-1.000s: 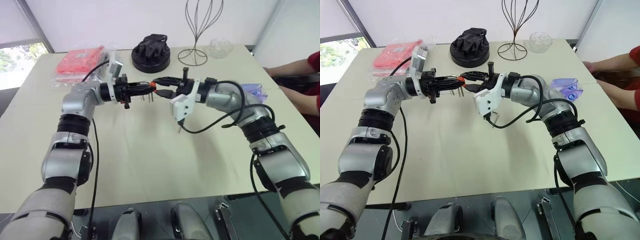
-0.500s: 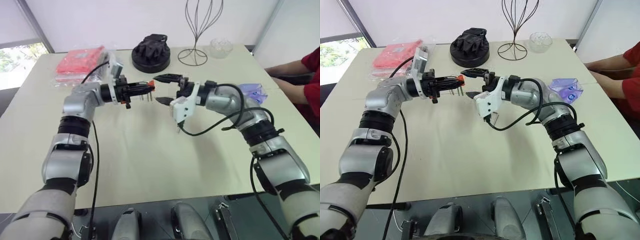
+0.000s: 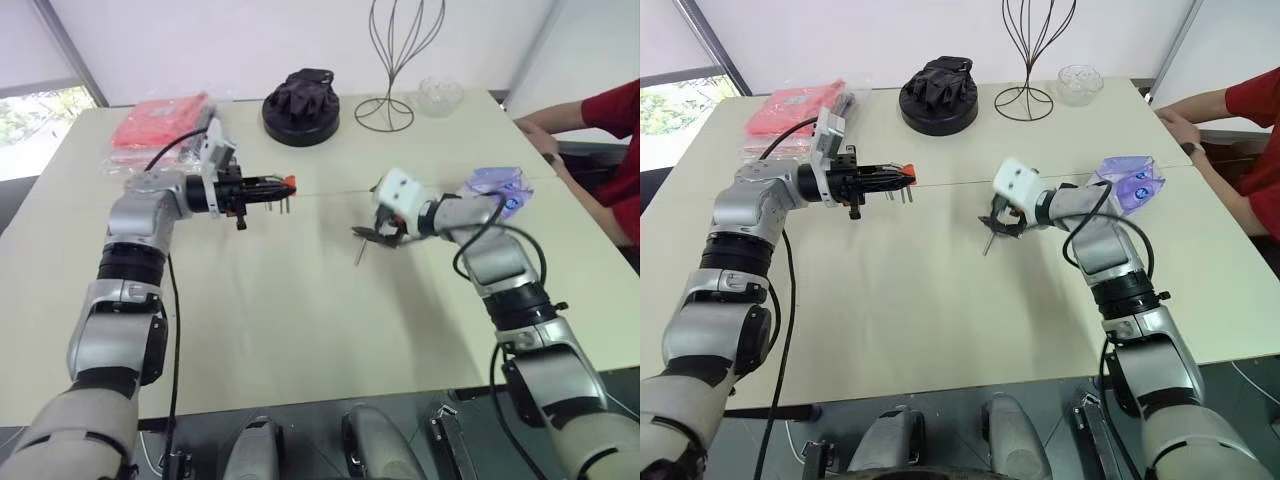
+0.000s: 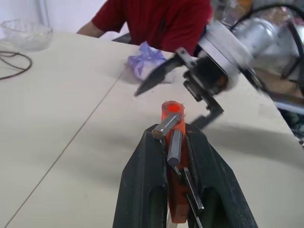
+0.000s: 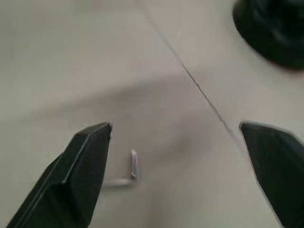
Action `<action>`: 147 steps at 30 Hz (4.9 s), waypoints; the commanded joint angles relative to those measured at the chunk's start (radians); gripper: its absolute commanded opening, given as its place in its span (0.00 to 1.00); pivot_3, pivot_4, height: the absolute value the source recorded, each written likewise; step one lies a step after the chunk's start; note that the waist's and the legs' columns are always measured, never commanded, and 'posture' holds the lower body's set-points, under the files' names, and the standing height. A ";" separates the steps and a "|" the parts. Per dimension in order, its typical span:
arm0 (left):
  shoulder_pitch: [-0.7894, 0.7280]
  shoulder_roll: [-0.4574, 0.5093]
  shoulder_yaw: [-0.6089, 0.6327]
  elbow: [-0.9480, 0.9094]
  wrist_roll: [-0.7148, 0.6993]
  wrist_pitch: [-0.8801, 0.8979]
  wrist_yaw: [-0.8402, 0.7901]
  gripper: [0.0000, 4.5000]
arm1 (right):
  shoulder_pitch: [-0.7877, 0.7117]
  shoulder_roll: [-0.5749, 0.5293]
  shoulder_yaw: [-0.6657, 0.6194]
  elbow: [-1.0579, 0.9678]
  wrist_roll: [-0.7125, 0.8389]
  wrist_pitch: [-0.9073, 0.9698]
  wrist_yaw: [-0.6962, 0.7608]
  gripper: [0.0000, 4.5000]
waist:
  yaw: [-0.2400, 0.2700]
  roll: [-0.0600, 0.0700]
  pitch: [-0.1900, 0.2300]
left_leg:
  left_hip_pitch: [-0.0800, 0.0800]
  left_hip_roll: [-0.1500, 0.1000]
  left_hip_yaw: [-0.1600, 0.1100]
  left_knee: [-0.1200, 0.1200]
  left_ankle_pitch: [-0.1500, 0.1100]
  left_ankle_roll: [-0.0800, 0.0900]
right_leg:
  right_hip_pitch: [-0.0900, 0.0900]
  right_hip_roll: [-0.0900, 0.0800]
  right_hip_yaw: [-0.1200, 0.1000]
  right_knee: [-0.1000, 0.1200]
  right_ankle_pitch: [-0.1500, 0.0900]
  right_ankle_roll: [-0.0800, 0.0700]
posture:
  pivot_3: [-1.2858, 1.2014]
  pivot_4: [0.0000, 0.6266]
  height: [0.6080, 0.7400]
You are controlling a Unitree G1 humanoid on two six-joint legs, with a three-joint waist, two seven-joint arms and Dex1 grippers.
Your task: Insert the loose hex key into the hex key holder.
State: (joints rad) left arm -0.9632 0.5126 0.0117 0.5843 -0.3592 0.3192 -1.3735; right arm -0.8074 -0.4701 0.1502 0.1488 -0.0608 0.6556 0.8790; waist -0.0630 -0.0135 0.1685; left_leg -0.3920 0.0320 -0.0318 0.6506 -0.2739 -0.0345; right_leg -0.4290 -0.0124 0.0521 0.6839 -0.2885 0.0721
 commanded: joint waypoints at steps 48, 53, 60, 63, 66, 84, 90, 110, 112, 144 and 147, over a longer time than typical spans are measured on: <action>0.071 0.039 0.008 -0.249 -0.135 0.157 0.119 0.00 | -0.165 0.382 -0.521 -0.142 0.753 0.054 -0.404 0.01 | 0.018 -0.001 -0.002 | -0.003 0.000 0.001 -0.001 -0.004 0.007 | -0.001 -0.001 -0.001 -0.001 0.000 0.000 | 0.52 0.24 1.00; -0.040 -0.007 0.001 -0.154 -0.134 0.152 0.071 0.00 | -0.104 0.431 -0.477 -0.258 0.857 0.105 -0.446 0.01 | 0.019 -0.001 -0.002 | -0.003 -0.001 0.002 0.000 -0.004 0.006 | -0.001 -0.001 -0.001 -0.001 0.000 0.000 | 0.52 0.24 1.00; -0.133 -0.067 0.011 -0.063 -0.133 0.142 0.027 0.00 | -0.070 0.454 -0.433 -0.271 0.882 0.074 -0.487 0.01 | 0.015 0.000 -0.002 | -0.002 -0.001 0.002 -0.001 -0.004 0.007 | -0.001 0.000 -0.001 -0.001 0.000 0.000 | 0.52 0.24 1.00; -0.135 -0.086 0.010 -0.044 -0.126 0.128 0.019 0.00 | -0.058 0.471 -0.422 -0.281 0.902 0.073 -0.509 0.01 | 0.015 0.000 -0.002 | -0.002 -0.001 0.002 -0.001 -0.004 0.007 | -0.001 0.000 -0.001 -0.001 0.000 0.000 | 0.52 0.24 1.00; -0.135 -0.097 0.011 -0.039 -0.124 0.122 0.013 0.00 | -0.044 0.477 -0.406 -0.295 0.912 0.073 -0.517 0.01 | 0.017 0.000 -0.002 | -0.002 -0.001 0.002 -0.001 -0.004 0.007 | -0.001 0.000 -0.001 -0.001 0.000 0.000 | 0.52 0.24 1.00; -0.163 -0.121 0.036 -0.001 -0.131 0.112 0.015 0.00 | 0.002 0.459 -0.373 -0.312 0.939 0.065 -0.539 0.01 | 0.018 0.000 -0.002 | -0.003 -0.001 0.002 -0.001 -0.004 0.007 | -0.001 0.000 -0.001 -0.002 0.000 0.000 | 0.52 0.24 1.00; -0.168 -0.117 0.045 -0.005 -0.139 0.125 0.013 0.00 | 0.003 0.453 -0.380 -0.289 0.939 0.052 -0.540 0.01 | 0.018 0.000 -0.002 | -0.003 -0.001 0.002 -0.001 -0.004 0.007 | -0.001 0.000 -0.001 -0.002 0.000 0.000 | 0.52 0.24 1.00; -0.138 -0.113 0.058 -0.060 -0.161 0.166 0.035 0.00 | 0.023 0.433 -0.371 -0.233 0.925 0.014 -0.523 0.01 | 0.018 0.000 -0.002 | -0.003 -0.001 0.002 -0.001 -0.004 0.007 | -0.001 0.000 -0.001 -0.002 0.000 0.000 | 0.52 0.24 1.00; -0.134 -0.112 0.058 -0.065 -0.161 0.168 0.036 0.00 | 0.025 0.431 -0.371 -0.229 0.924 0.009 -0.523 0.01 | 0.018 0.000 -0.002 | -0.003 -0.001 0.002 -0.001 -0.004 0.007 | -0.001 0.000 -0.001 -0.002 0.000 0.000 | 0.52 0.24 1.00; -0.131 -0.127 0.083 -0.107 -0.203 0.243 0.068 0.00 | 0.074 0.369 -0.266 -0.254 0.872 -0.029 -0.393 0.01 | 0.018 0.000 -0.002 | -0.003 -0.001 0.002 -0.001 -0.004 0.007 | -0.001 0.000 -0.001 -0.002 0.000 0.000 | 0.52 0.24 1.00; -0.132 -0.127 0.085 -0.112 -0.207 0.249 0.072 0.00 | 0.083 0.355 -0.245 -0.262 0.865 -0.030 -0.366 0.01 | 0.017 -0.001 -0.002 | -0.003 -0.001 0.002 -0.001 -0.004 0.007 | -0.001 0.000 -0.001 -0.002 0.000 0.000 | 0.52 0.24 1.00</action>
State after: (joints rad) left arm -1.0598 0.3802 0.0442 0.5325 -0.5184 0.5817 -1.3102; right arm -0.7395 -0.1086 -0.1366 -0.0848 0.8074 0.6055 0.4841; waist -0.0458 -0.0140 0.1665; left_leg -0.3947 0.0311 -0.0303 0.6494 -0.2777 -0.0278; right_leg -0.4303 -0.0120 0.0512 0.6815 -0.2885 0.0722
